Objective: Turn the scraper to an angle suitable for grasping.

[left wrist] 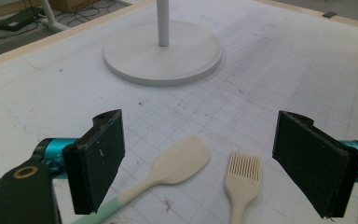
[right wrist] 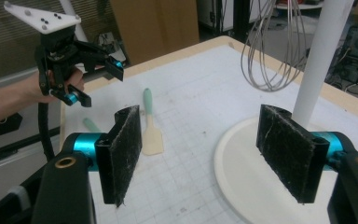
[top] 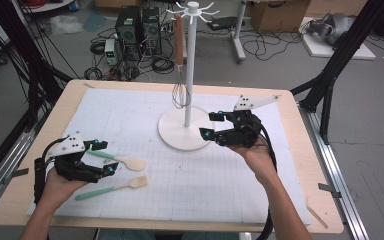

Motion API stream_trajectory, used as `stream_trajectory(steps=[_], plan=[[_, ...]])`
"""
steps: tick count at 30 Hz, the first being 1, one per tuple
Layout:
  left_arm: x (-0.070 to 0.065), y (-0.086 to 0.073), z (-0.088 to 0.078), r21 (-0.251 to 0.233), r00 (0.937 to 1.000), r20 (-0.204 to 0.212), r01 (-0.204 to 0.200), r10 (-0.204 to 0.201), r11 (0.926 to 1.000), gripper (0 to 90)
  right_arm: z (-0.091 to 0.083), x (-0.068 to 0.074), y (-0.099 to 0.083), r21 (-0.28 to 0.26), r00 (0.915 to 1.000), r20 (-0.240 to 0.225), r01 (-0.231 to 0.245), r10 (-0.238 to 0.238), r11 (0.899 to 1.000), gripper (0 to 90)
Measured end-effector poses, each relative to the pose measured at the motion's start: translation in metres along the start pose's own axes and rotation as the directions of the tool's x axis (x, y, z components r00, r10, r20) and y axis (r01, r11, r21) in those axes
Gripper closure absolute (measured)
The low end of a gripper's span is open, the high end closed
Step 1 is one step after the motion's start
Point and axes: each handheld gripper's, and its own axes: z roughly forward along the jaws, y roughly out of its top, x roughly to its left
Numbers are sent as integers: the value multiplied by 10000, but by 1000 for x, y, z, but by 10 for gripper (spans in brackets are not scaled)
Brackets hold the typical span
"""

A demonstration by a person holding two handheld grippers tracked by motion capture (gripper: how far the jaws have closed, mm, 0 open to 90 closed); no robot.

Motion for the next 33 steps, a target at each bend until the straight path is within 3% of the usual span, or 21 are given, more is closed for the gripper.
stream_trajectory(steps=[9,20,27,31,33], plan=[[0,1,1,200,9996,268,-139,134,9997,175,-7,6,-19,-15,10000,84,-22,23,10000,299],[9,-7,-4,793,9990,50,-448,445,9958,271,-10,10,-41,257,9999,165,-29,25,9997,295],[21,-14,2,1202,10000,28,79,-83,9927,351,-13,11,-49,358,9998,181,1,-8,9994,294],[24,-16,9,1335,9999,21,128,-132,9910,409,-15,12,-54,450,9998,191,-3,-6,9990,294],[24,-15,12,1430,10000,10,48,-50,9897,483,-16,12,-56,414,9998,186,-13,5,9991,294]])
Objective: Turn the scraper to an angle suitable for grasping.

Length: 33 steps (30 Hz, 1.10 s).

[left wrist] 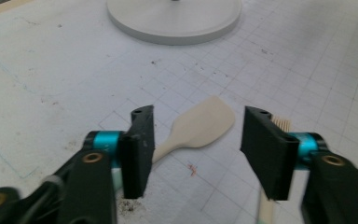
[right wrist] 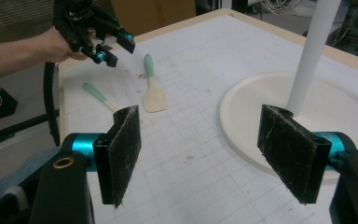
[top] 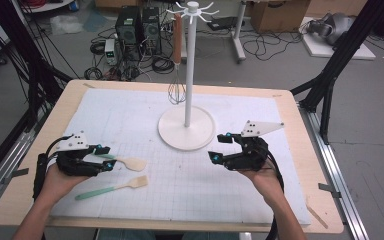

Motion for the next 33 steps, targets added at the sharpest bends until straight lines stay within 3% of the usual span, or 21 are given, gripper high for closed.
stream_trajectory(steps=[5,7,12,20,29,33], plan=[[3,4,7,283,9999,12,-134,134,9995,607,-3,-1,-6,-41,9999,6,-139,139,9999,294],[5,5,9,247,9999,14,-149,149,9996,731,-4,-1,-7,-119,9999,16,-143,143,9998,294],[13,6,13,323,10000,-59,-44,46,9995,884,-7,0,-12,-188,9999,33,-128,129,9997,294],[25,4,17,402,9998,-215,-11,20,9992,896,-11,-2,-19,-207,9996,122,-249,251,9995,293],[37,-3,24,401,9983,-491,341,-321,9986,897,-9,-1,-20,-89,9997,125,-209,210,9997,293],[40,-5,31,710,9985,-474,325,-291,9969,898,-8,-1,-19,-75,9998,111,-183,184,9998,293]])
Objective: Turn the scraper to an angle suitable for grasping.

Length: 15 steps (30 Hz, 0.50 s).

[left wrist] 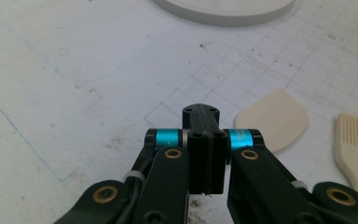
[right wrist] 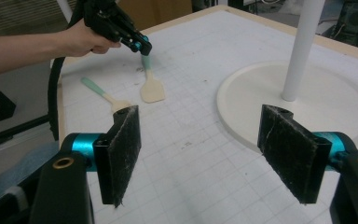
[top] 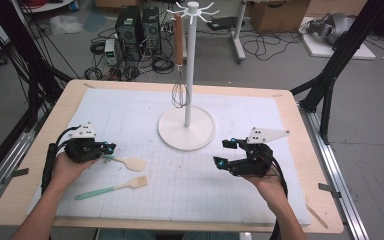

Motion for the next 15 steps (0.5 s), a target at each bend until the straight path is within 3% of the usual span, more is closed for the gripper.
stream_trajectory(steps=[15], plan=[[4,-5,16,943,10000,-23,68,-66,9955,897,-4,3,-1,-67,9998,94,170,-169,9998,293]])
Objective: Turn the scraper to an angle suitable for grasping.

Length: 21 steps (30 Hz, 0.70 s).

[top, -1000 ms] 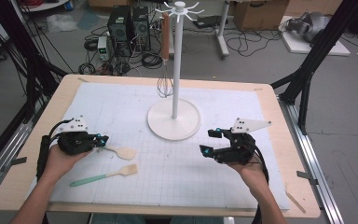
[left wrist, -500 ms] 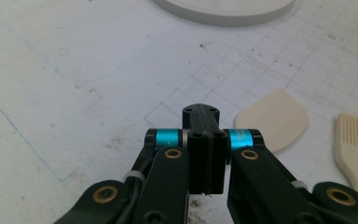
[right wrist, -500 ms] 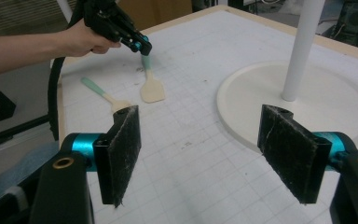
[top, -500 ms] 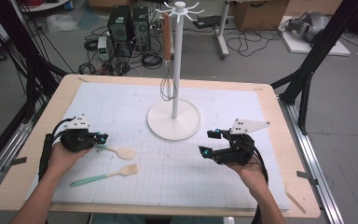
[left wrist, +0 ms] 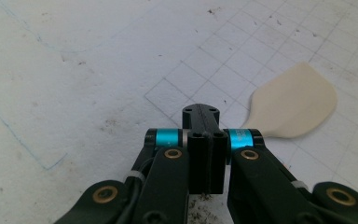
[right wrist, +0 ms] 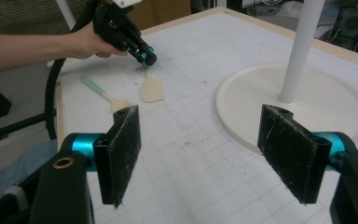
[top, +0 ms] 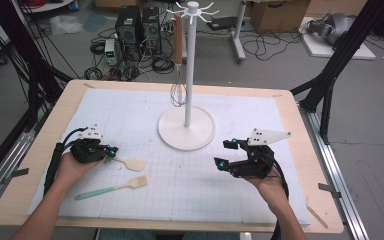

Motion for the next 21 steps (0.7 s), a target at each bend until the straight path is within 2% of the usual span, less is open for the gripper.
stream_trajectory(steps=[3,7,21], plan=[[1,-1,2,155,10000,14,85,-85,9998,897,-1,0,0,-23,10000,28,47,-47,10000,293],[1,-1,4,400,10000,5,-41,41,9992,897,-1,1,-1,-58,10000,-32,-10,10,10000,293],[6,-3,5,417,9999,-59,164,-161,9990,896,5,4,1,70,9997,-185,134,-133,9999,293]])
